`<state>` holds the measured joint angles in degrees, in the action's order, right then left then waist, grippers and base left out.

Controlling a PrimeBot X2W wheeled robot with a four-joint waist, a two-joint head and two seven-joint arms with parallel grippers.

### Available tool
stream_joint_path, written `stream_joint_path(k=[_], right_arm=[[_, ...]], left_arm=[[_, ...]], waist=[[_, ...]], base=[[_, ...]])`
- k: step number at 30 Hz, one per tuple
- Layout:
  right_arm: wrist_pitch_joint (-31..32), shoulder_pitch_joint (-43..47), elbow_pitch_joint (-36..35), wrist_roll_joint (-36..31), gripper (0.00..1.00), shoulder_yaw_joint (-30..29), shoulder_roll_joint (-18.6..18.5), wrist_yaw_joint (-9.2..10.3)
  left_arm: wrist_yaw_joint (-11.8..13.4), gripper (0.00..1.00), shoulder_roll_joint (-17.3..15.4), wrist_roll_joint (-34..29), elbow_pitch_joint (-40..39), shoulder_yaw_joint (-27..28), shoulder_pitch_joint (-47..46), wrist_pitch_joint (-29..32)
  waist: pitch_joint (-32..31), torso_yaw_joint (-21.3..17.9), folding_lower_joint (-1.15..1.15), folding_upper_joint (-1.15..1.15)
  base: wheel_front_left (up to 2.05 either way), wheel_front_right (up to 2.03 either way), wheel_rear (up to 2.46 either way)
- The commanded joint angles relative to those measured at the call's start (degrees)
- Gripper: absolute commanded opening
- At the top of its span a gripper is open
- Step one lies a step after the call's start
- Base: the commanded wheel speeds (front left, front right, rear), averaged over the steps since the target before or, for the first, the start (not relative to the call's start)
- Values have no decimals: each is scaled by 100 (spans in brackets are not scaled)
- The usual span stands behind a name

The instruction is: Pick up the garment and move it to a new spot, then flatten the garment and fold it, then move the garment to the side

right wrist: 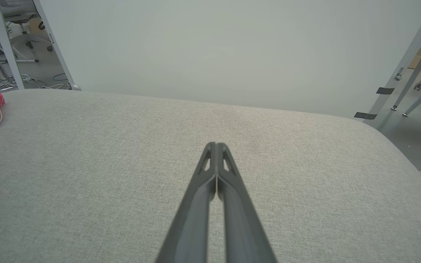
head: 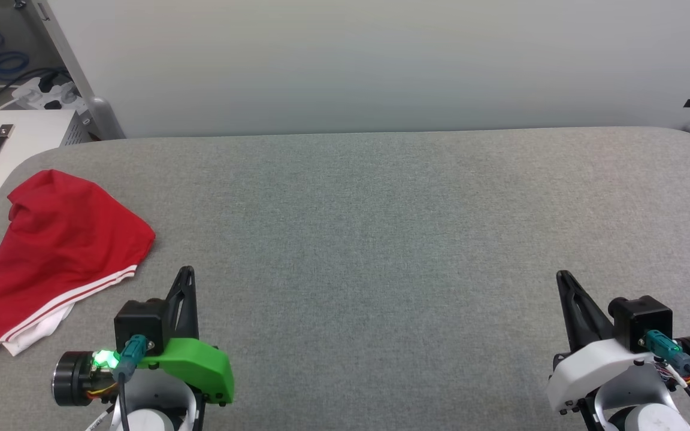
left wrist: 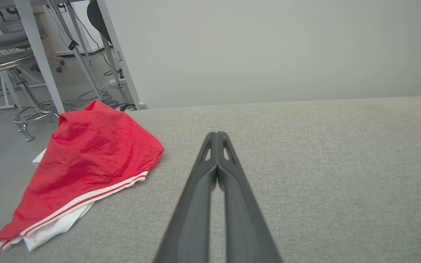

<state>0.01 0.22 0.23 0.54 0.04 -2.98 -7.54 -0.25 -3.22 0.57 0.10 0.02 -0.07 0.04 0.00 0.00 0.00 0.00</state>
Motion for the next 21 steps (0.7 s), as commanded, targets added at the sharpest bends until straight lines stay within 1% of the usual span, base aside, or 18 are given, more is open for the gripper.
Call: stream_joint_path(k=[1, 17, 18, 21], right_arm=[[-1, -22, -23, -54, 0, -4, 11, 5], [-1, -22, -23, -54, 0, -4, 11, 5], [0, 0, 0, 0, 100, 0, 0, 0], [-1, 1, 4, 6, 100, 1, -1, 0]], left_arm=[[25, 0, 35, -57, -10, -2, 7, -4], [25, 0, 35, -57, -10, -2, 7, -4], [-1, 100, 0, 0, 0, 2, 0, 0], [-1, 100, -2, 3, 2, 3, 0, -1]], waist=[[0, 0, 0, 0], [0, 0, 0, 0], [0, 0, 0, 0], [0, 0, 0, 0]], base=[[0, 0, 0], [0, 0, 0], [0, 0, 0], [0, 0, 0]])
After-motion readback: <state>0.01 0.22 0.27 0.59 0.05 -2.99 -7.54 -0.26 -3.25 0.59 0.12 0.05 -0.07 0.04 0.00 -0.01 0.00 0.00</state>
